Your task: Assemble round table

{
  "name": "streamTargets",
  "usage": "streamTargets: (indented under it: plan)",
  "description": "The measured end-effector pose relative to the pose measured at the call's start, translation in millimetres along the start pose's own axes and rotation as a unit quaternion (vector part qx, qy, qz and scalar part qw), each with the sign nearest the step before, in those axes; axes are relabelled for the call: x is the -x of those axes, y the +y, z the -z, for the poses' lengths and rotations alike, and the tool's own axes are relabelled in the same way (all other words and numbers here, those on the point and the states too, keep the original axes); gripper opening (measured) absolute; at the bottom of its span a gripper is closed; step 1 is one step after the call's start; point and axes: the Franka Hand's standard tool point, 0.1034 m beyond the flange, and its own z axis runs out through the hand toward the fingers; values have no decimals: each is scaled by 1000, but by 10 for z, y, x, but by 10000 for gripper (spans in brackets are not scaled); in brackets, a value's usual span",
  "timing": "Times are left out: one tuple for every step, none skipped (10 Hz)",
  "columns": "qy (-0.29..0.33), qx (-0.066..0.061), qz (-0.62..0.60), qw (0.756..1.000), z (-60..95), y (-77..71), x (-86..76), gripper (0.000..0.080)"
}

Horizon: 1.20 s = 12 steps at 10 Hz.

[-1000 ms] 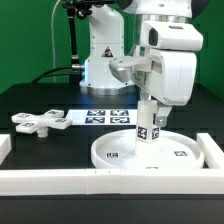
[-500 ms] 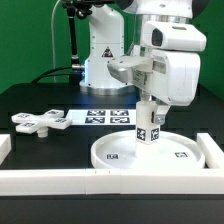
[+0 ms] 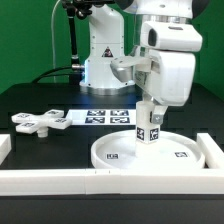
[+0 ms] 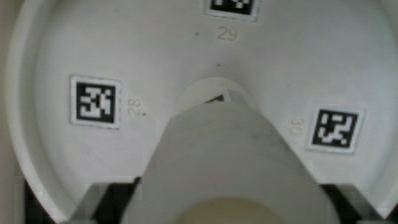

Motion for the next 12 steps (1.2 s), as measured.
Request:
streamTargets:
  plan:
    - [-3, -8, -73, 997, -2, -11, -7, 409]
    - [-6, -21, -144, 989, -3, -33, -13, 409]
    - [-10, -32, -191, 981, -3, -44, -16, 410]
    - [-11, -30, -230, 973, -4, -38, -16, 410]
    - [-11, -30, -257, 966, -5, -39, -17, 410]
    - [-12, -30, -298, 954, -6, -40, -18, 410]
    - [-12, -30, -327, 944, -6, -40, -18, 410]
    - [-12, -30, -355, 934, -6, -40, -18, 410]
    - [-13, -30, -390, 920, -6, -40, -14, 410]
    - [-2, -33, -457, 889, -14, -41, 15, 410]
    - [5, -38, -523, 852, -20, -51, 25, 410]
    - [13, -38, -578, 815, -25, -50, 37, 410]
